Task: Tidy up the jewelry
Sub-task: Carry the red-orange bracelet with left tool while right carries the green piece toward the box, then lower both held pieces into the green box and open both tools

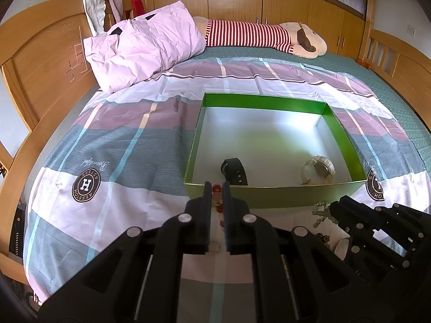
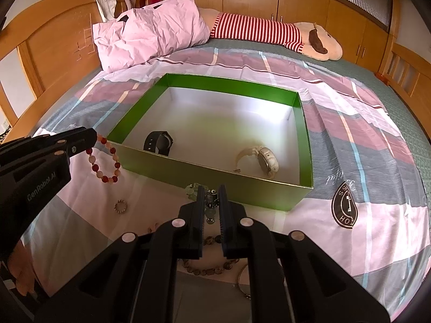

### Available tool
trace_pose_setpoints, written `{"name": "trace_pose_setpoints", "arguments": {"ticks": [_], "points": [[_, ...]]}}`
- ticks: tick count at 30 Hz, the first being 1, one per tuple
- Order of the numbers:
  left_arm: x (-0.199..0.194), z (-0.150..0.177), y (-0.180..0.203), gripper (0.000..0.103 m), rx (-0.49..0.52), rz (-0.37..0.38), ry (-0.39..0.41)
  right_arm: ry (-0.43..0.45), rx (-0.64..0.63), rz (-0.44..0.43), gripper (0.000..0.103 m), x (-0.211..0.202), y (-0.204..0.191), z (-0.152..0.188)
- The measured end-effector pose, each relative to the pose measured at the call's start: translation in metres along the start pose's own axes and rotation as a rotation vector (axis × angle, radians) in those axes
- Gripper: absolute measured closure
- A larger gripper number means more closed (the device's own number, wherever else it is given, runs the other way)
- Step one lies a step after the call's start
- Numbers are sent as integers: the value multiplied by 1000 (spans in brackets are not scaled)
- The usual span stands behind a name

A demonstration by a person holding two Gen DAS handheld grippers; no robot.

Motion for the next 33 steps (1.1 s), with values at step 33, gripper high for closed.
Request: {"name": "trace_pose_setpoints", "arguments": {"ticks": [33], "points": [[29, -46, 27, 95, -106, 352, -28, 97, 195, -138, 93, 2, 48, -52]]}}
Point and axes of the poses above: each gripper's, at about its wrist camera, not at the fingertips, and x roughly the way its jaws point, y to its right, z to its underside, the point moved 7 cm from there along x, roughly the way its jaws point, and after that the axes turned 5 degrees about -z, right-handed, at the moved point
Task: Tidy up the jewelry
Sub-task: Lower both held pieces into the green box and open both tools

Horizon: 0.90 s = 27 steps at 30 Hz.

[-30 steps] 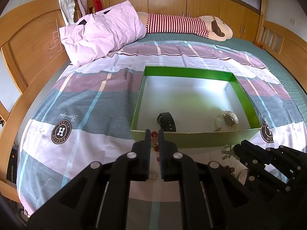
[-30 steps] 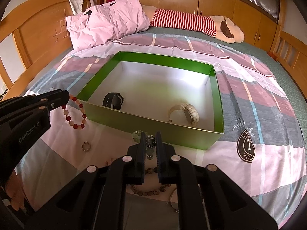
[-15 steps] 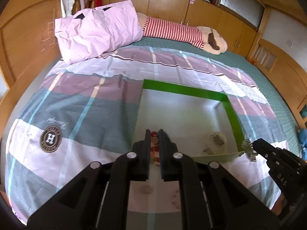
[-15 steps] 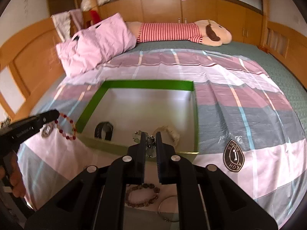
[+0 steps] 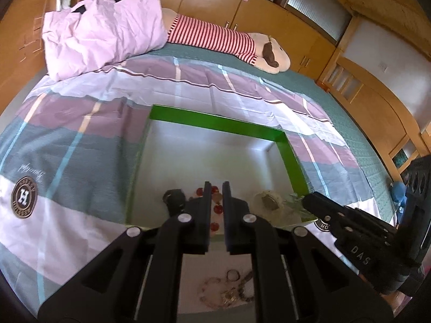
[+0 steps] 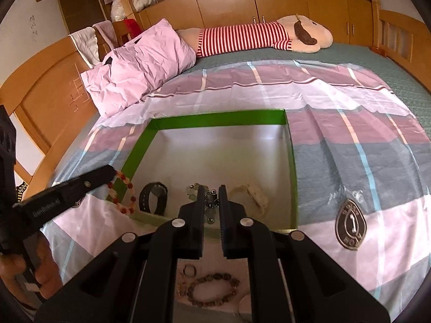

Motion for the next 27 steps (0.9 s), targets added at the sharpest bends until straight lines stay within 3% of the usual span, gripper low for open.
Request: {"name": "trace_pose_setpoints", "arguments": {"ticks": [3, 11, 13, 14, 15, 19, 25, 27], "points": [[13, -1, 10, 95, 17, 9, -14, -45, 28, -30, 93, 18, 3, 5], [28, 5, 9, 95, 24, -14, -61, -127, 17, -11, 92, 45, 2, 18], [24, 8, 7, 95, 27, -17, -68, -130, 13, -9, 79, 43, 1, 18], [22, 9, 7, 95, 38, -22, -68, -120, 20, -7, 64, 38, 1, 17], [19, 12, 7, 94, 52, -32, -66, -110, 28, -13, 60, 34, 2, 16], [-4, 32, 7, 94, 139, -102, -69, -121, 21, -46, 60, 10, -5, 24], [-2, 77, -2, 92, 209, -161, -193, -305, -146, 53, 60, 19, -12, 74], [10, 94, -11, 92, 204, -171, -272, -383, -166, 104, 61, 30, -2, 92]]}}
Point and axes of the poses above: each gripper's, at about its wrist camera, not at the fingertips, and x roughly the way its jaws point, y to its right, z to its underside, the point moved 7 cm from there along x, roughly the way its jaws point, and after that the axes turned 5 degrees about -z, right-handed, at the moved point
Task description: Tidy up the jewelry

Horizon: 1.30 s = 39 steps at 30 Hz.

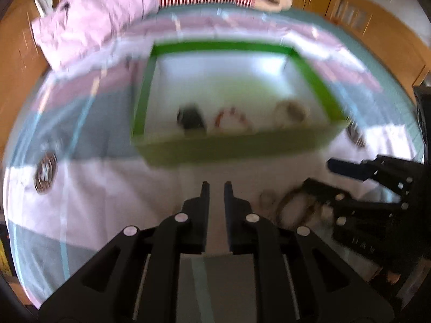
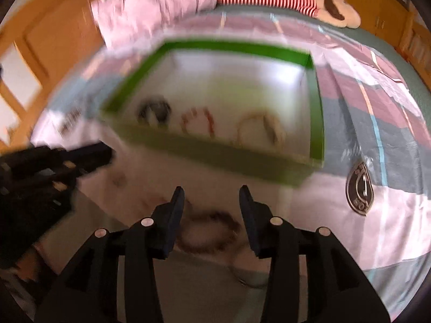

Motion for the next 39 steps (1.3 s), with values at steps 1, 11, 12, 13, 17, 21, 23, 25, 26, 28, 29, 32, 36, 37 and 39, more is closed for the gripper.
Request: {"name": "trace_pose_setpoints", "arguments": {"ticks": [1, 11, 12, 13, 17, 21, 23, 25, 26, 28, 29, 32, 36, 37, 39], "points": [[10, 8, 0, 92, -1, 19, -52, -27, 5, 8, 61, 6, 3, 5], [44, 37, 10, 80, 68, 6, -182, -115, 8, 43, 90, 40, 6, 17], [46, 37, 10, 80, 65, 4, -182, -109, 1, 40, 91, 41, 3, 16], [47, 36, 11, 80, 62, 6, -180, -108, -6, 42, 91, 41, 0, 17], [53, 36, 11, 81, 47, -10, -192, -90, -16, 36, 91, 38, -5, 14], [50, 31, 4, 95, 31, -85, -154, 3, -1, 46, 91, 15, -1, 5], [45, 27, -2, 95, 2, -93, -130, 47, 15, 44, 91, 5, 2, -1], [37, 23, -6, 95, -24, -86, -97, 78, 27, 40, 91, -2, 5, -5], [34, 21, -6, 95, -24, -88, -82, 91, 32, 38, 91, -5, 8, -7], [27, 18, -6, 95, -21, -90, -55, 112, 40, 31, 91, -12, 13, -2], [23, 18, -6, 95, -22, -88, -45, 120, 44, 26, 91, -14, 13, -2], [17, 13, -1, 95, -19, -78, -30, 134, 43, 18, 91, -20, 11, 1], [10, 10, 3, 95, -20, -61, -8, 152, 44, 1, 91, -23, 9, -6], [7, 9, 4, 95, -20, -55, -2, 159, 44, -2, 91, -23, 5, -8], [1, 6, 2, 95, -25, -41, 19, 175, 47, -21, 91, -27, 2, -11]]}}
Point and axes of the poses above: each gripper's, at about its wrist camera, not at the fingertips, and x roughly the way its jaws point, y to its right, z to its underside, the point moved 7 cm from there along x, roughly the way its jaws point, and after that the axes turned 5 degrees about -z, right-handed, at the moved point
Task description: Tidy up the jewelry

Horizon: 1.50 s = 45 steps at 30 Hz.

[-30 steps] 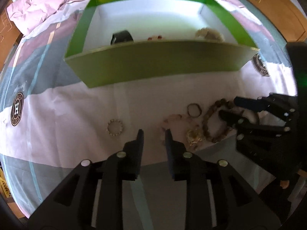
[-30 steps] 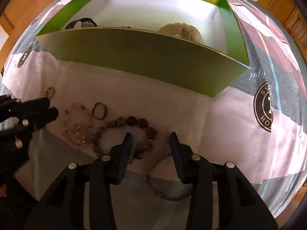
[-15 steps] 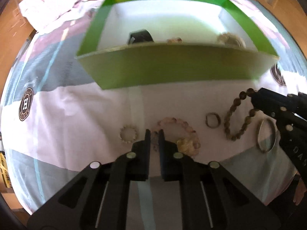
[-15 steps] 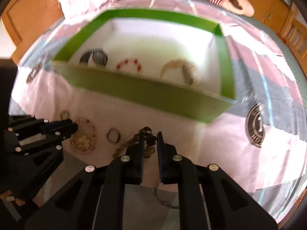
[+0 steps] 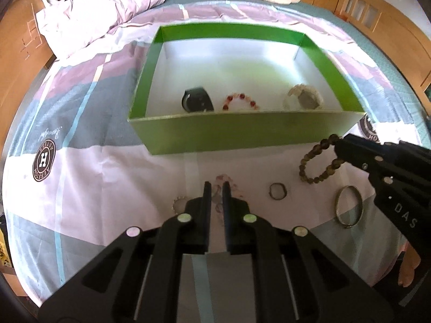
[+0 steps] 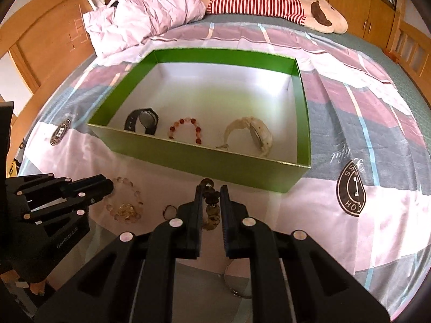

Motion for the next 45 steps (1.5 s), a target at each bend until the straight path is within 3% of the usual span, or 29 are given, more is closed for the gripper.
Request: {"name": "trace_pose_setpoints", "arguments": {"ticks": [5, 12, 19, 24, 29, 45], "points": [[-12, -14, -13, 95, -19, 9, 54, 27, -10, -22, 91, -7, -8, -4], [5, -12, -29, 95, -82, 7, -14, -52, 39, 7, 91, 12, 6, 5], [0, -11, -28, 95, -84, 24, 8, -38, 39, 8, 91, 8, 5, 4], [-14, -1, -41, 95, -143, -14, 40, -18, 34, 5, 91, 1, 4, 6], [-28, -11, -41, 95, -112, -59, 100, 12, -11, 19, 91, -1, -5, 5], [-36, -14, -37, 95, -73, -88, 131, 91, -122, -15, 91, -2, -42, -2]]}}
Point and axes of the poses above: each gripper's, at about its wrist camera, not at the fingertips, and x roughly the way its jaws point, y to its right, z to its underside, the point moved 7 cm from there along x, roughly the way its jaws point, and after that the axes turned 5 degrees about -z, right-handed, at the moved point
